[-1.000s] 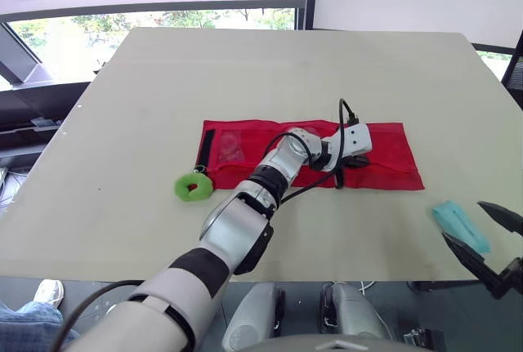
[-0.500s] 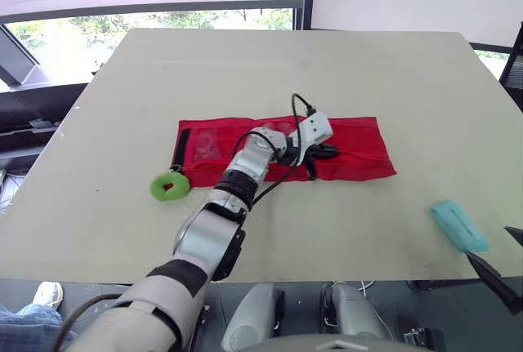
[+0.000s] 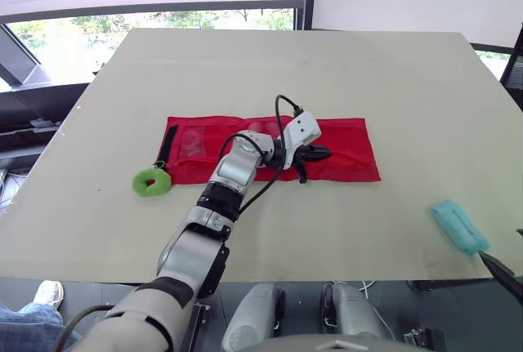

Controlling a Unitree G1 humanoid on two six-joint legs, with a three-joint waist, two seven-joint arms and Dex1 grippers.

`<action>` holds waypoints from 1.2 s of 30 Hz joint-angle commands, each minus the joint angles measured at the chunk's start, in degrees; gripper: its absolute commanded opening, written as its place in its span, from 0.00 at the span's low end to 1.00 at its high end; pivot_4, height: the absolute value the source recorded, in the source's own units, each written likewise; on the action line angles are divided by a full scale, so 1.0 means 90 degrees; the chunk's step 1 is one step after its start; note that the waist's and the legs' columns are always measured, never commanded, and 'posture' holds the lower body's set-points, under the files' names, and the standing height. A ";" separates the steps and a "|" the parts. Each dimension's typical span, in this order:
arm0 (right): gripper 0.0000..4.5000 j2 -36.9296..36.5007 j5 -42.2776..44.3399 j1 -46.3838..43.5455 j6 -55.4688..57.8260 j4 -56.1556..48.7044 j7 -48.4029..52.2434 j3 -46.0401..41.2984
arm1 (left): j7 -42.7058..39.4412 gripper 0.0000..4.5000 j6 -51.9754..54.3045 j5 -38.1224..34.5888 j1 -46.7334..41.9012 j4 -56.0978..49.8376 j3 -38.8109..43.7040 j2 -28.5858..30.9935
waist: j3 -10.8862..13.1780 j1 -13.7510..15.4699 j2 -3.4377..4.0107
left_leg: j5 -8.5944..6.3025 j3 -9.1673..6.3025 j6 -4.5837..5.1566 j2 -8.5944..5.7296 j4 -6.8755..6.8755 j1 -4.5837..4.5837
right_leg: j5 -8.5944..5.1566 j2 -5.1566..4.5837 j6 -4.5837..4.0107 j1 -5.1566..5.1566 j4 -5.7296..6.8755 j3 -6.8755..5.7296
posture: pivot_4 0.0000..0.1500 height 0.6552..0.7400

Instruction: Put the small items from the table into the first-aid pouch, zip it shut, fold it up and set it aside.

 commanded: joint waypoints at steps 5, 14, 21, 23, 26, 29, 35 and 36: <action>1.00 -0.0427 -0.0424 -0.0551 0.0489 0.0493 -0.0126 0.0685 | -0.0255 0.01 -0.0024 -0.0371 0.0020 -0.0740 -0.0044 0.0024 | 0.0000 0.0011 0.0001 | 0.0003 0.0002 -0.0004 0.0000 0.0002 -0.0002 | 0.0001 -0.0001 -0.0001 0.0001 -0.0002 0.0000 | 1.00 0.99; 0.88 -0.0313 -0.0642 -0.0922 0.0424 0.0680 -0.0266 0.1079 | -0.0474 0.00 0.0421 -0.0683 0.0095 -0.1215 -0.0093 0.0089 | -0.0003 0.0010 0.0007 | 0.0004 0.0001 -0.0007 -0.0001 0.0002 -0.0002 | 0.0001 0.0000 -0.0001 0.0001 -0.0001 0.0000 | 1.00 0.99; 0.21 -0.0198 -0.0741 -0.0815 0.0354 0.0674 -0.0338 0.1035 | -0.0316 0.00 0.0332 -0.0652 0.0009 -0.1019 -0.0122 0.0044 | -0.0003 0.0006 0.0007 | 0.0005 0.0001 -0.0007 -0.0001 0.0002 -0.0001 | 0.0001 0.0000 0.0000 0.0002 -0.0001 0.0000 | 1.00 0.99; 0.08 -0.0193 -0.0697 -0.0759 0.0357 0.0591 -0.0332 0.0961 | -0.0297 0.00 0.0330 -0.0662 -0.0025 -0.0961 -0.0116 0.0011 | -0.0003 0.0008 0.0007 | 0.0005 0.0001 -0.0007 -0.0001 0.0002 -0.0001 | 0.0001 0.0001 0.0000 0.0003 -0.0001 0.0000 | 1.00 0.99; 0.08 -0.0202 -0.0494 -0.0641 0.0445 0.0155 -0.0287 0.0830 | -0.0256 0.00 0.0311 -0.0652 -0.0104 -0.0820 -0.0115 -0.0048 | -0.0003 0.0021 0.0008 | 0.0005 0.0000 -0.0007 -0.0001 0.0002 -0.0001 | 0.0001 0.0001 0.0000 0.0004 -0.0001 0.0000 | 1.00 0.99; 0.08 -0.0299 -0.0015 -0.0501 0.1019 -0.0705 -0.0302 0.0814 | -0.0207 0.00 0.0270 -0.0653 -0.0224 -0.0612 -0.0086 -0.0105 | -0.0003 0.0009 0.0008 | 0.0005 -0.0001 -0.0007 -0.0002 0.0002 -0.0001 | 0.0001 0.0001 0.0000 0.0003 -0.0001 0.0000 | 1.00 0.99; 0.08 -0.0928 0.1138 -0.1558 0.3046 -0.2464 -0.1288 0.1590 | -0.0129 0.00 0.0198 -0.0617 -0.0336 -0.0341 -0.0154 -0.0299 | 0.0000 -0.0008 0.0010 | 0.0003 -0.0001 -0.0004 0.0002 0.0003 0.0001 | 0.0001 0.0003 0.0001 0.0002 0.0000 0.0000 | 1.00 0.99; 0.08 -0.1026 0.1129 -0.1859 0.3320 -0.2533 -0.1498 0.1819 | -0.0115 0.00 0.0189 -0.0604 -0.0335 -0.0323 -0.0176 -0.0329 | 0.0000 -0.0007 0.0009 | 0.0004 -0.0001 -0.0005 0.0002 0.0005 -0.0001 | 0.0001 0.0002 0.0001 0.0002 0.0000 -0.0002 | 1.00 0.99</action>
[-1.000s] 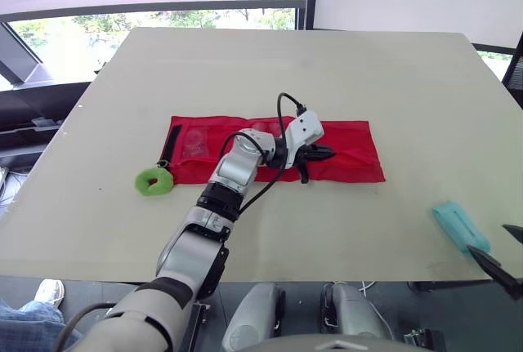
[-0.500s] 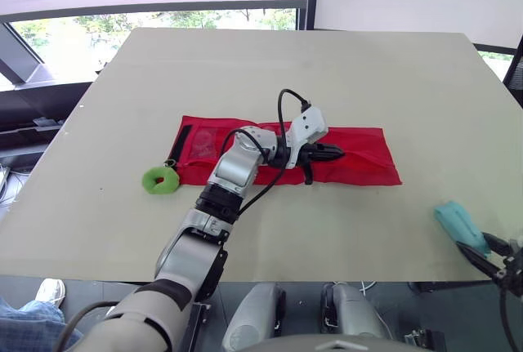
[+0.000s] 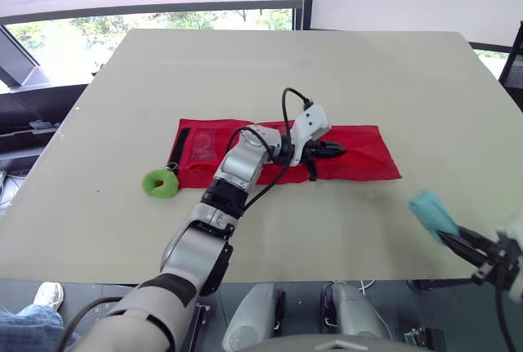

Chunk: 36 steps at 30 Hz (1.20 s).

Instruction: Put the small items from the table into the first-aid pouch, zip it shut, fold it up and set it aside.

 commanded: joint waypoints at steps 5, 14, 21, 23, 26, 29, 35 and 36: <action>0.08 -0.0327 0.0043 -0.1895 0.1737 -0.0286 -0.1397 0.1444 | 0.0034 0.00 -0.0100 -0.0041 -0.0127 -0.0114 -0.0153 -0.0178 | 0.0003 0.0047 -0.0005 | 0.0001 -0.0006 -0.0001 -0.0006 0.0004 -0.0010 | 0.0001 -0.0003 -0.0001 -0.0003 -0.0002 -0.0005 | 1.00 0.99; 0.08 0.0130 -0.0253 -0.3398 0.2812 0.0392 -0.2299 0.2400 | -0.0034 0.00 0.0015 -0.0112 0.0040 -0.0481 -0.0323 -0.0288 | 0.0003 0.0001 -0.0005 | 0.0002 -0.0002 -0.0001 -0.0007 0.0007 -0.0013 | 0.0002 -0.0003 -0.0002 -0.0006 -0.0002 -0.0004 | 1.00 0.99; 0.08 0.1068 -0.0484 -0.4269 0.3375 0.0812 -0.3141 0.2589 | -0.0105 0.00 0.0167 -0.0139 0.0337 -0.0960 -0.0600 -0.0358 | 0.0002 -0.0012 -0.0004 | 0.0002 -0.0003 -0.0001 -0.0008 0.0006 -0.0011 | 0.0003 -0.0001 -0.0002 -0.0008 0.0003 -0.0001 | 1.00 0.99; 0.08 0.1545 -0.0611 -0.4525 0.3544 0.0955 -0.3603 0.2467 | -0.0111 0.00 0.0219 -0.0146 0.0413 -0.1075 -0.0662 -0.0365 | 0.0001 -0.0014 -0.0001 | 0.0003 -0.0002 -0.0002 -0.0007 0.0006 -0.0011 | 0.0003 -0.0001 -0.0003 -0.0010 0.0006 -0.0001 | 1.00 0.99; 0.08 0.2053 -0.0849 -0.4792 0.3708 0.1091 -0.4068 0.2423 | -0.0089 0.00 0.0265 -0.0160 0.0466 -0.1160 -0.0738 -0.0384 | -0.0001 -0.0016 0.0001 | 0.0003 0.0000 -0.0003 -0.0007 0.0005 -0.0009 | 0.0003 0.0001 -0.0004 -0.0012 0.0011 0.0005 | 1.00 0.99; 0.08 0.2658 -0.1078 -0.5027 0.3708 0.1229 -0.4530 0.2431 | -0.0083 0.00 0.0318 -0.0190 0.0467 -0.1208 -0.0792 -0.0438 | -0.0001 -0.0016 0.0002 | 0.0003 0.0000 -0.0003 -0.0010 0.0006 -0.0008 | 0.0004 0.0002 -0.0004 -0.0011 0.0012 0.0006 | 1.00 0.99; 0.32 0.2994 -0.1361 -0.5112 0.3647 0.1146 -0.4685 0.2503 | 0.0004 0.00 0.0177 -0.0127 0.0402 -0.0973 -0.0806 -0.0520 | -0.0002 -0.0021 0.0003 | 0.0003 -0.0001 -0.0003 -0.0016 0.0005 -0.0006 | 0.0003 0.0008 -0.0004 -0.0012 0.0016 0.0011 | 1.00 0.99; 0.44 0.2915 -0.1336 -0.5013 0.3689 0.1011 -0.4595 0.2456 | 0.0051 0.00 0.0067 -0.0076 0.0364 -0.0846 -0.0800 -0.0533 | -0.0002 -0.0021 0.0003 | 0.0003 -0.0001 -0.0003 -0.0016 0.0005 -0.0006 | 0.0003 0.0009 -0.0004 -0.0012 0.0016 0.0011 | 1.00 0.99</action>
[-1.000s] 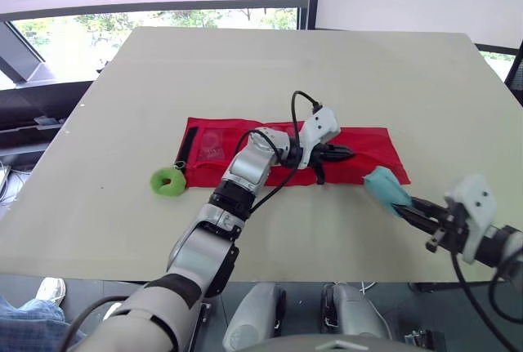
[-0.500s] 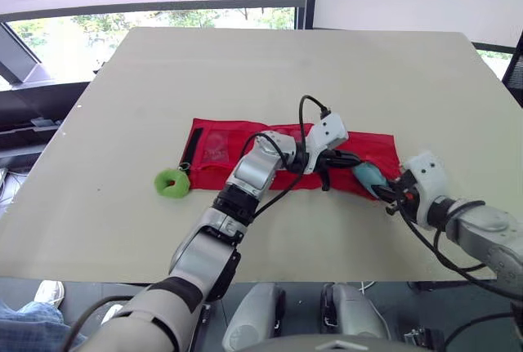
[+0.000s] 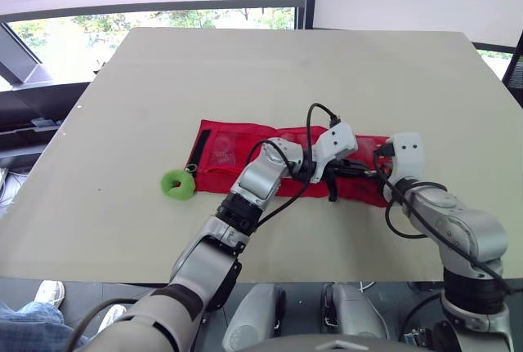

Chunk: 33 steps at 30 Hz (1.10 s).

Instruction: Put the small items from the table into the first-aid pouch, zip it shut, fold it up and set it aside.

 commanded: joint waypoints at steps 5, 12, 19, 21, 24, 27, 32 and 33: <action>0.94 -0.0665 0.0398 0.0557 0.0225 -0.1228 0.0755 -0.0535 | 0.0227 0.00 -0.0541 0.0024 -0.0370 0.0689 0.0025 -0.0363 | -0.0001 -0.0016 0.0001 | -0.0001 0.0001 0.0003 -0.0006 -0.0001 0.0001 | 0.0000 0.0021 0.0002 0.0001 -0.0002 0.0006 | 1.00 0.99; 0.97 -0.1560 0.1342 0.1625 0.0335 -0.2244 0.1996 -0.1566 | 0.0341 0.00 -0.0951 0.0089 -0.0527 0.1238 0.0028 -0.0586 | -0.0001 -0.0034 0.0004 | -0.0008 0.0000 0.0014 0.0003 -0.0003 0.0006 | -0.0001 0.0013 0.0004 0.0004 -0.0001 0.0006 | 1.00 0.99; 0.97 -0.1820 0.2043 0.2296 -0.0032 -0.2436 0.2616 -0.2325 | 0.0235 0.00 -0.1113 0.0103 -0.0487 0.1464 -0.0013 -0.0685 | -0.0001 -0.0078 0.0003 | -0.0017 0.0000 0.0031 0.0008 -0.0003 0.0006 | -0.0001 0.0011 0.0004 0.0005 -0.0002 0.0006 | 1.00 0.99; 0.97 -0.1949 0.1917 0.2453 -0.0185 -0.2236 0.2605 -0.2622 | 0.0116 0.00 -0.1007 0.0012 -0.0501 0.1448 0.0030 -0.0691 | -0.0001 -0.0075 0.0003 | -0.0018 0.0001 0.0031 0.0008 -0.0003 0.0005 | -0.0001 0.0008 0.0004 0.0005 -0.0002 0.0006 | 1.00 0.99; 1.00 -0.2039 0.1805 0.2596 -0.0312 -0.1796 0.2522 -0.3025 | -0.0210 0.14 -0.0703 -0.0202 -0.0423 0.1142 0.0076 -0.0593 | -0.0001 -0.0067 0.0003 | -0.0017 0.0003 0.0030 0.0005 -0.0001 0.0004 | -0.0001 0.0003 0.0005 0.0005 -0.0002 0.0006 | 1.00 0.99; 1.00 -0.1932 0.2025 0.2541 -0.0238 -0.1232 0.2491 -0.3393 | -0.0428 0.39 -0.0714 -0.0296 -0.0199 0.0621 0.0070 -0.0339 | -0.0001 -0.0089 0.0003 | -0.0015 0.0002 0.0027 0.0006 -0.0002 0.0005 | -0.0001 0.0004 0.0004 0.0005 -0.0003 0.0006 | 1.00 0.99; 1.00 -0.1728 0.2289 0.2257 -0.0032 -0.0333 0.2302 -0.3601 | -0.0983 0.92 -0.0238 -0.0932 0.0392 -0.0887 0.0339 0.0457 | -0.0002 -0.0147 0.0006 | -0.0005 0.0005 0.0009 0.0014 -0.0013 0.0011 | -0.0001 0.0005 0.0001 0.0004 -0.0002 0.0013 | 1.00 0.99; 1.00 -0.1718 0.2324 0.2221 -0.0010 -0.0234 0.2284 -0.3579 | -0.1033 0.97 -0.0095 -0.1054 0.0467 -0.1126 0.0383 0.0581 | -0.0002 -0.0148 0.0008 | -0.0005 0.0006 0.0009 0.0015 -0.0013 0.0011 | -0.0001 0.0005 0.0001 0.0003 -0.0002 0.0013 | 1.00 0.99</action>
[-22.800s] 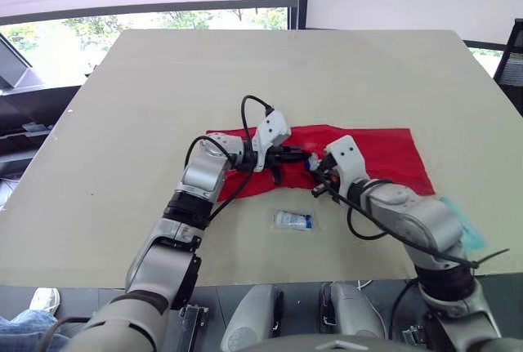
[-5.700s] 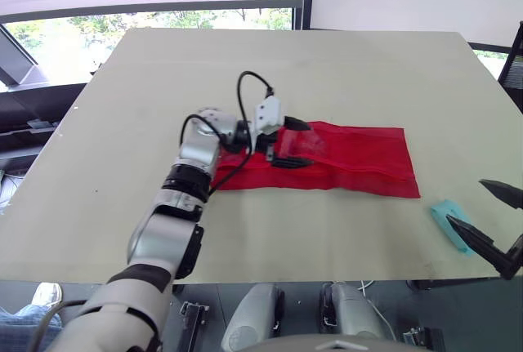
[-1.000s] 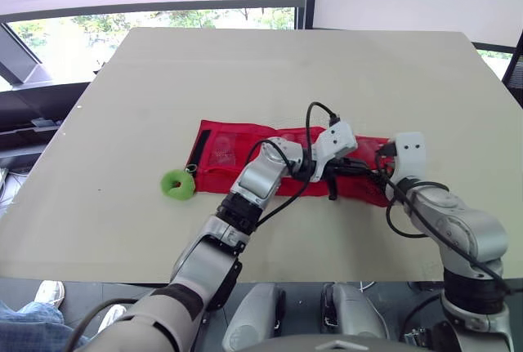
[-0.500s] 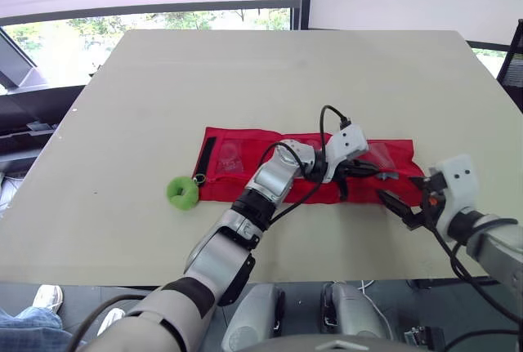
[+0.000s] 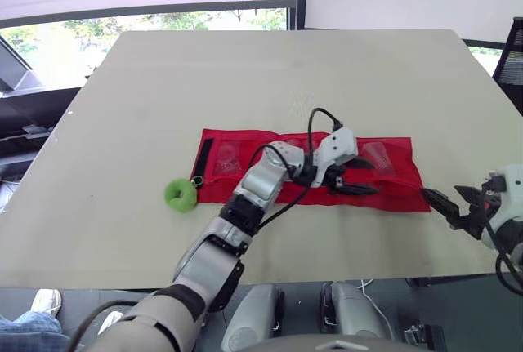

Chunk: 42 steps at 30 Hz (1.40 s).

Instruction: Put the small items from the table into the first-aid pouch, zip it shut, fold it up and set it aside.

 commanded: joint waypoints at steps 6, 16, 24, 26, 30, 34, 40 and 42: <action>1.00 -0.0105 -0.0109 -0.0347 -0.0220 0.0964 0.0132 0.0648 | -0.0469 0.99 0.1365 -0.1404 0.0760 -0.2609 0.0997 0.1627 | -0.0002 0.0011 0.0008 | 0.0001 0.0000 -0.0003 0.0001 0.0000 0.0000 | 0.0000 -0.0001 -0.0001 0.0000 -0.0001 0.0000 | 1.00 0.99; 0.34 -0.0653 -0.0738 -0.0505 -0.1215 0.1629 0.1024 0.1839 | -0.0451 1.00 0.2620 -0.2867 0.1676 -0.4329 0.2431 0.3564 | -0.0001 0.0002 0.0005 | 0.0004 0.0002 -0.0007 0.0003 0.0001 0.0005 | -0.0001 0.0007 0.0000 0.0004 -0.0007 0.0003 | 1.00 0.99; 0.03 -0.1017 -0.0949 -0.0483 -0.1739 0.2397 0.1422 0.1437 | -0.0595 1.00 0.2961 -0.3791 0.2107 -0.4862 0.3032 0.4378 | 0.0000 0.0043 0.0004 | 0.0004 0.0001 -0.0008 0.0003 0.0001 0.0004 | -0.0001 0.0004 0.0000 0.0010 -0.0016 0.0000 | 1.00 0.99; 0.03 -0.1322 -0.1196 -0.0429 -0.2042 0.2800 0.1527 0.1284 | -0.0667 1.00 0.2725 -0.3677 0.2086 -0.4832 0.2963 0.4479 | 0.0000 0.0078 0.0004 | 0.0004 0.0002 -0.0008 -0.0001 0.0001 0.0005 | -0.0001 -0.0002 0.0001 0.0014 -0.0018 -0.0001 | 1.00 0.99; 0.03 -0.1997 -0.1809 -0.0180 -0.2767 0.3511 0.1685 0.1267 | -0.0671 1.00 0.2605 -0.3766 0.1859 -0.4703 0.2923 0.4441 | 0.0001 0.0192 0.0003 | 0.0003 0.0002 -0.0007 -0.0011 0.0003 0.0004 | -0.0001 -0.0009 0.0001 0.0020 -0.0023 -0.0003 | 1.00 0.99; 0.03 -0.2478 -0.2367 -0.0052 -0.3314 0.4056 0.1666 0.1353 | -0.0680 1.00 0.2500 -0.3721 0.1767 -0.4633 0.2848 0.4461 | 0.0001 0.0195 0.0003 | 0.0003 -0.0002 -0.0006 -0.0015 0.0004 0.0005 | -0.0001 -0.0010 0.0001 0.0029 -0.0028 -0.0002 | 1.00 0.99; 0.03 -0.2695 -0.2847 -0.0333 -0.3322 0.4864 0.0983 0.1040 | -0.0633 1.00 0.2363 -0.3608 0.1778 -0.4487 0.2846 0.4521 | 0.0001 0.0189 0.0003 | 0.0004 -0.0001 -0.0006 -0.0012 0.0003 0.0008 | -0.0007 -0.0010 -0.0008 0.0030 -0.0028 -0.0001 | 1.00 0.99; 0.03 -0.2773 -0.3078 -0.0393 -0.3346 0.5053 0.0744 0.1018 | -0.0611 1.00 0.2360 -0.3605 0.1797 -0.4458 0.2855 0.4535 | 0.0001 0.0180 0.0003 | 0.0004 -0.0001 -0.0007 -0.0012 0.0003 0.0008 | -0.0015 -0.0010 -0.0022 0.0029 -0.0028 -0.0001 | 1.00 0.99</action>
